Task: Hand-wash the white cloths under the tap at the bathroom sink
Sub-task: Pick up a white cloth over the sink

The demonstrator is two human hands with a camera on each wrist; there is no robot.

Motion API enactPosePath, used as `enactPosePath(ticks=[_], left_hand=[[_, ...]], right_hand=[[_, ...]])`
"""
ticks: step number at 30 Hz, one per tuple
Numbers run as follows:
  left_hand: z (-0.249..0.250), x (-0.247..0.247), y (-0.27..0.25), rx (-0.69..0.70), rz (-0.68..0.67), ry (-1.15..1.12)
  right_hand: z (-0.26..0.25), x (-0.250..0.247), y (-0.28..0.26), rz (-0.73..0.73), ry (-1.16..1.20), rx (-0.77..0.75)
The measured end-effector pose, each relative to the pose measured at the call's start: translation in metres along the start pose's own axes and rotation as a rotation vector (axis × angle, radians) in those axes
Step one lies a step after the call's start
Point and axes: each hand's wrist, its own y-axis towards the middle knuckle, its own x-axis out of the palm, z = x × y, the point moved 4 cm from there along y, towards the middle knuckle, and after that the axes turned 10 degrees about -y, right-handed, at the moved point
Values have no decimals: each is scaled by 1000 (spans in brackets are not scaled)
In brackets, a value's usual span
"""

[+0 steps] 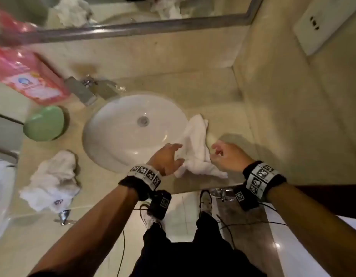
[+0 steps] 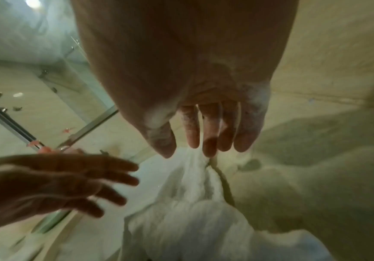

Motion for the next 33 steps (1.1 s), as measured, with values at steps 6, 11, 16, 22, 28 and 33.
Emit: enactPosePath(ticks=[6,11,16,22,28,33], left_hand=[[14,56,43,-53,-35,303],[5,66,51,-51,-32,303],[13,24,39,102,226,305],[25,-65,2,153,503,-80],[27,-137,-39,86,562,-304],[15,-184,-84,233,384,-534]], right_hand=[[-7,38,24,-54,-240,-98],[-9,47,31,-24,-287,-132],[-35,13,28,104,-69,-222],[-77,-28,34,96,-238,-229],[-182,-32,23,110,189,-433],[-262,-41,39,79,315,-457]])
